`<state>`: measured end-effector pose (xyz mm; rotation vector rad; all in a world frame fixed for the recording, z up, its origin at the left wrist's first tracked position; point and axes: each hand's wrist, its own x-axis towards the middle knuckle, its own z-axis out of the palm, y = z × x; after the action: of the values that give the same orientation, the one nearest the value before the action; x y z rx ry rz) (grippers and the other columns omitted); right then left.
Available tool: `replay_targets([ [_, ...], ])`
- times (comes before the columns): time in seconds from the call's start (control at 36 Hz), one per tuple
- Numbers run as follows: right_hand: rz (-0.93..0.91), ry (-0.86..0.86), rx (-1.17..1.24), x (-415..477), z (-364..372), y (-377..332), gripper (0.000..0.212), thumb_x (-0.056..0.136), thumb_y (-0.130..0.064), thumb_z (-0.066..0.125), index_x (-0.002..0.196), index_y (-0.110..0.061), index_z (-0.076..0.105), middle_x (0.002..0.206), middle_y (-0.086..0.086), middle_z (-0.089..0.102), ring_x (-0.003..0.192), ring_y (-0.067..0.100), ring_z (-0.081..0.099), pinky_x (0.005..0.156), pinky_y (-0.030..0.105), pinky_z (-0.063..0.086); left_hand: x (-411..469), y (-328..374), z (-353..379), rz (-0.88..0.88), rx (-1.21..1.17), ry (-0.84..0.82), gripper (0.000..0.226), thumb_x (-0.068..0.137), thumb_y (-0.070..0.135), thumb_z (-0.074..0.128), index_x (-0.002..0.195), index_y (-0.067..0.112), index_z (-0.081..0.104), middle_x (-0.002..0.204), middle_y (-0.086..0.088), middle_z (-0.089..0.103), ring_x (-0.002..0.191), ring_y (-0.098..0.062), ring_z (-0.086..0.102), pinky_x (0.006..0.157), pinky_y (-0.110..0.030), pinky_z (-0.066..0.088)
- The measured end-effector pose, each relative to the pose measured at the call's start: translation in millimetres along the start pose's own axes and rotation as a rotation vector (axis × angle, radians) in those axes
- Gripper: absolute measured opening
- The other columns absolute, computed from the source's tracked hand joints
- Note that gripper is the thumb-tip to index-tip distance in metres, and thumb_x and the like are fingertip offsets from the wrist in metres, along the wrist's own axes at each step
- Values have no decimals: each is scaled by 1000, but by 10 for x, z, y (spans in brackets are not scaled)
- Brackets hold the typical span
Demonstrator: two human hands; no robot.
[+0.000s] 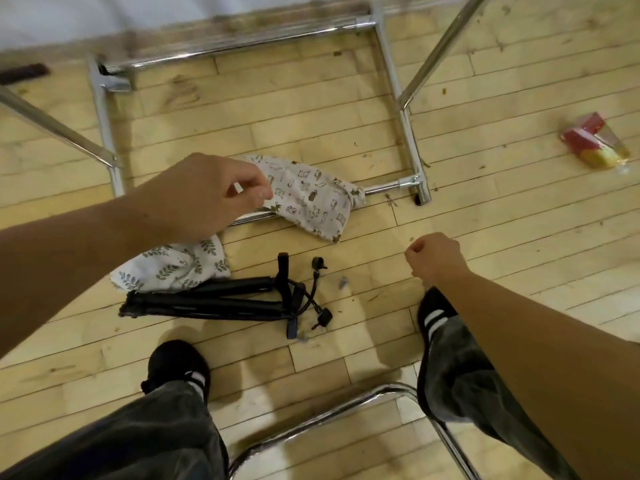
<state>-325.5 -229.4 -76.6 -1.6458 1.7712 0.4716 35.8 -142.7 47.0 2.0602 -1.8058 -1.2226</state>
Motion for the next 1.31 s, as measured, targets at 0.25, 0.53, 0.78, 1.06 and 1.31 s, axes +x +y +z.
replay_targets([
  [0.25, 110, -162, -245, 230, 269, 311, 27, 101, -18, 54, 112, 0, 71, 105, 15, 73, 88, 30, 72, 87, 42, 61, 364, -104, 198, -3, 13, -27, 23, 102, 47, 51, 109, 37, 70, 94, 25, 63, 86, 1, 62, 69, -17, 42],
  [0.53, 118, -186, -230, 443, 662, 613, 26, 101, -12, 52, 126, -7, 58, 107, 10, 58, 96, 27, 61, 88, 40, 57, 663, -441, 498, -14, 61, -82, 15, 104, 42, 52, 110, 41, 65, 107, 23, 59, 95, 2, 60, 74, -15, 38],
  [0.78, 85, -166, -319, 550, 807, 685, 28, 98, -9, 59, 124, -7, 50, 102, 12, 52, 83, 25, 56, 75, 38, 56, 898, -790, 802, -41, 132, -182, 28, 103, 40, 52, 127, 32, 65, 137, 13, 49, 115, -5, 51, 99, -29, 40],
  [1.06, 89, -157, -415, 475, 880, 723, 31, 99, -3, 48, 128, -11, 40, 86, 3, 45, 75, 19, 53, 64, 35, 52, 992, -905, 1004, -87, 169, -233, 27, 104, 39, 51, 127, 32, 64, 132, 15, 47, 117, -6, 49, 108, -37, 43],
  [1.31, 52, -58, -389, 501, 860, 800, 33, 97, 1, 53, 125, -12, 43, 106, 9, 32, 93, 28, 54, 74, 39, 59, 1014, -981, 1088, -90, 192, -241, 25, 104, 42, 51, 123, 34, 65, 136, 12, 49, 120, -9, 51, 108, -40, 45],
])
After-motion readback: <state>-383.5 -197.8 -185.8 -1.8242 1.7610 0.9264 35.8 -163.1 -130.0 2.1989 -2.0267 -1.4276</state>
